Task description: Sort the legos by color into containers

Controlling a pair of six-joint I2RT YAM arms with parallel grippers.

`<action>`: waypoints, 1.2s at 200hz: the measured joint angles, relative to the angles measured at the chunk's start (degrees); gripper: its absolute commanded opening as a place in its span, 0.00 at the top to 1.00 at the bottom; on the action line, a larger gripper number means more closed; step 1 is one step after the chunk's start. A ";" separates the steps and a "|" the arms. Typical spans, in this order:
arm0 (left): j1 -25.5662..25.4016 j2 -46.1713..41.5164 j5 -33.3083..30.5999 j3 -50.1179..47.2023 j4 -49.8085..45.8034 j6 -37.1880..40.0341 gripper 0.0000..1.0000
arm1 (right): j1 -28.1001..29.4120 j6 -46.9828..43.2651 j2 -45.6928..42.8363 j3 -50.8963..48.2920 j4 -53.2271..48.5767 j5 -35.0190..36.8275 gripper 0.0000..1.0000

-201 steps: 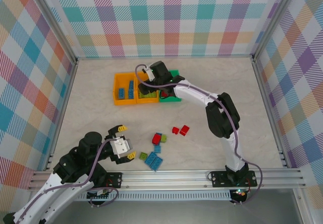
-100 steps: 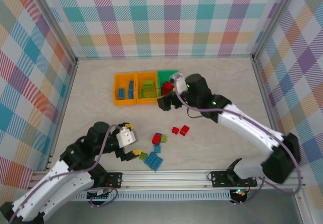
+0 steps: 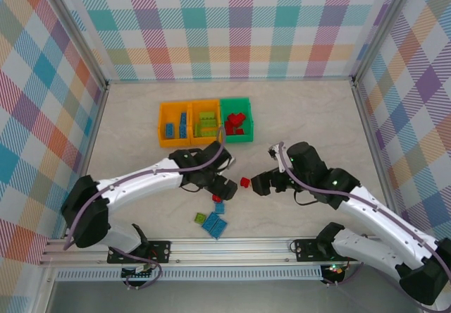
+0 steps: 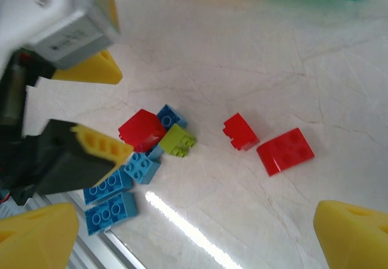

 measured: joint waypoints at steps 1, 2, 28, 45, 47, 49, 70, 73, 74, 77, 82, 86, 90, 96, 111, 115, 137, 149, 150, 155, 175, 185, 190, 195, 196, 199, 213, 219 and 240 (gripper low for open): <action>-0.07 0.04 -0.15 -0.02 0.00 -0.04 0.19 | 0.00 0.09 -0.13 -0.07 -0.13 0.02 0.00; -0.17 0.13 -0.39 -0.02 0.00 -0.13 0.20 | 0.00 0.11 -0.20 -0.11 -0.17 0.02 0.00; -1.62 0.83 -3.48 -0.15 0.42 -4.48 0.28 | 0.00 1.22 -0.70 -1.77 -1.55 0.02 0.00; -2.01 1.31 -4.02 -0.57 1.22 -5.97 0.32 | 0.00 1.62 -0.66 -2.29 -2.86 0.17 0.00; -2.03 1.40 -4.04 -0.63 1.33 -6.08 0.33 | 0.00 1.62 -0.66 -2.34 -2.99 0.24 0.00; -2.05 1.46 -4.02 -0.72 1.40 -6.05 0.33 | 0.00 1.62 -0.66 -2.34 -3.04 0.26 0.00; -2.19 3.21 -4.07 -1.64 2.38 -6.69 0.33 | 0.00 1.62 -0.66 -2.34 -3.26 0.55 0.00; -2.16 3.52 -4.11 -1.77 2.43 -6.71 0.33 | 0.00 1.62 -0.66 -2.34 -3.26 0.61 0.00; -2.16 3.58 -4.11 -1.79 2.43 -6.71 0.34 | 0.00 1.64 -0.66 -2.34 -3.26 0.63 0.00; -2.19 3.91 -4.11 -1.95 2.51 -6.73 0.35 | 0.00 1.62 -0.66 -2.34 -3.26 0.66 0.00; -2.19 4.37 -4.11 -2.16 2.60 -6.75 0.36 | 0.00 1.62 -0.66 -2.34 -3.23 0.66 0.01; -2.19 4.68 -4.13 -2.32 2.67 -6.97 0.38 | 0.00 1.62 -0.66 -2.34 -3.23 0.66 0.00; -2.19 5.01 -4.22 -2.45 2.64 -6.95 0.40 | 0.00 1.62 -0.66 -2.34 -3.23 0.66 0.00; -2.19 5.35 -4.35 -2.69 2.84 -7.08 0.43 | 0.00 1.62 -0.61 -2.34 -3.23 0.66 0.00; -2.19 5.90 -4.66 -3.30 3.72 -7.78 0.49 | 0.00 1.62 -0.35 -2.34 -3.21 0.66 0.00; -2.19 5.99 -4.72 -3.41 3.89 -7.85 0.50 | 0.00 1.62 -0.24 -2.34 -3.21 0.63 0.00; -2.19 6.64 -5.05 -3.48 4.31 -8.00 0.58 | 0.00 1.62 0.24 -2.34 -3.23 0.66 0.00; -2.19 6.84 -5.16 -3.48 4.44 -8.02 0.63 | 0.00 1.62 0.28 -2.34 -3.21 0.63 0.00; -2.19 6.86 -5.18 -3.50 4.44 -7.98 0.63 | 0.00 1.62 0.26 -2.34 -3.21 0.63 0.00; -2.19 6.86 -5.25 -3.50 4.44 -8.04 0.64 | 0.00 1.62 0.26 -2.34 -3.23 0.63 0.00; -2.19 6.73 -5.70 -3.50 4.87 -8.09 0.69 | 0.00 1.66 0.26 -2.34 -3.21 0.55 0.00; -2.19 6.56 -6.14 -3.48 4.79 -8.11 0.71 | 0.00 1.79 0.26 -2.34 -3.21 0.22 0.00; -2.19 6.32 -6.38 -3.48 4.79 -8.04 0.72 | 0.00 1.77 0.26 -2.34 -3.23 -0.02 0.00; -2.19 5.92 -6.71 -3.45 4.76 -8.00 0.73 | 0.00 1.79 0.26 -2.34 -3.21 -0.28 0.00; -2.19 5.86 -6.75 -3.45 4.74 -8.02 0.73 | 0.00 1.79 0.26 -2.34 -3.21 -0.42 0.00; -2.19 5.53 -7.02 -3.43 4.74 -8.00 0.73 | 0.00 1.79 0.26 -2.34 -3.21 -0.63 0.00; -2.16 3.41 -8.50 -2.86 4.68 -7.72 0.75 | 0.00 1.77 0.26 -2.34 -3.21 -1.57 0.00; -2.16 2.47 -9.27 -2.23 4.76 -7.45 0.75 | 0.00 1.79 0.26 -2.34 -3.19 -1.97 0.00; -1.20 0.42 -12.61 1.66 6.56 -5.86 0.76 | 0.00 1.79 0.26 -2.34 -3.08 -2.73 0.00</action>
